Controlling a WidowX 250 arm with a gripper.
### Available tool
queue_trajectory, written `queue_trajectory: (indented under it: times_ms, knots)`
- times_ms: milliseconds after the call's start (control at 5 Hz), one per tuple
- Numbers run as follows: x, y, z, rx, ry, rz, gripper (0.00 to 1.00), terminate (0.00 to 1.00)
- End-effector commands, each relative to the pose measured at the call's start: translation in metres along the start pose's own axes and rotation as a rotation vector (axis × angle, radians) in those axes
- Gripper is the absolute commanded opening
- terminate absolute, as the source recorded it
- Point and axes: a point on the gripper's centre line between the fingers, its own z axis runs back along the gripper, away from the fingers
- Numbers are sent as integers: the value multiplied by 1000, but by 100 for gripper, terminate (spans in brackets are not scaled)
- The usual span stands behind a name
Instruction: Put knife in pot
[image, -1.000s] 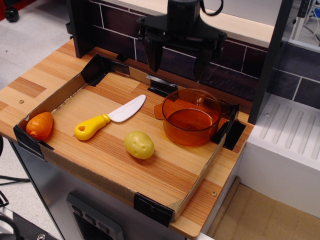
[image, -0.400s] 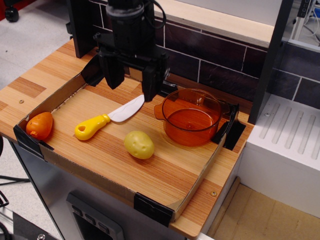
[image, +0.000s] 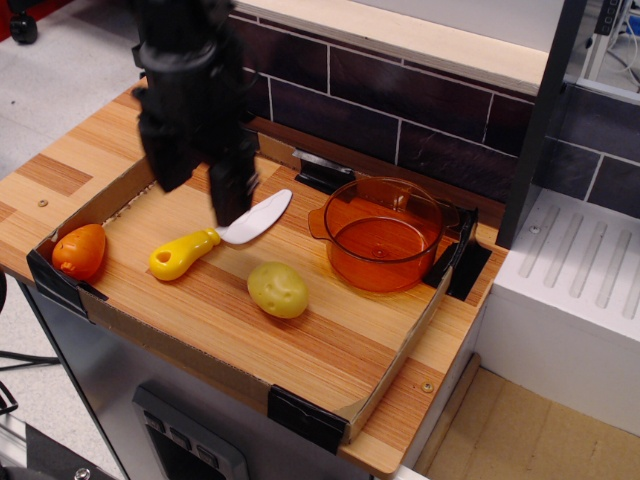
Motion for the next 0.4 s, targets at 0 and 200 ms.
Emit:
queue_trajectory:
  times_ms: [0, 200]
  knots:
    - [3, 19, -19, 35, -43, -57, 100, 0]
    - [2, 21, -33, 41, -39, -55, 100, 0]
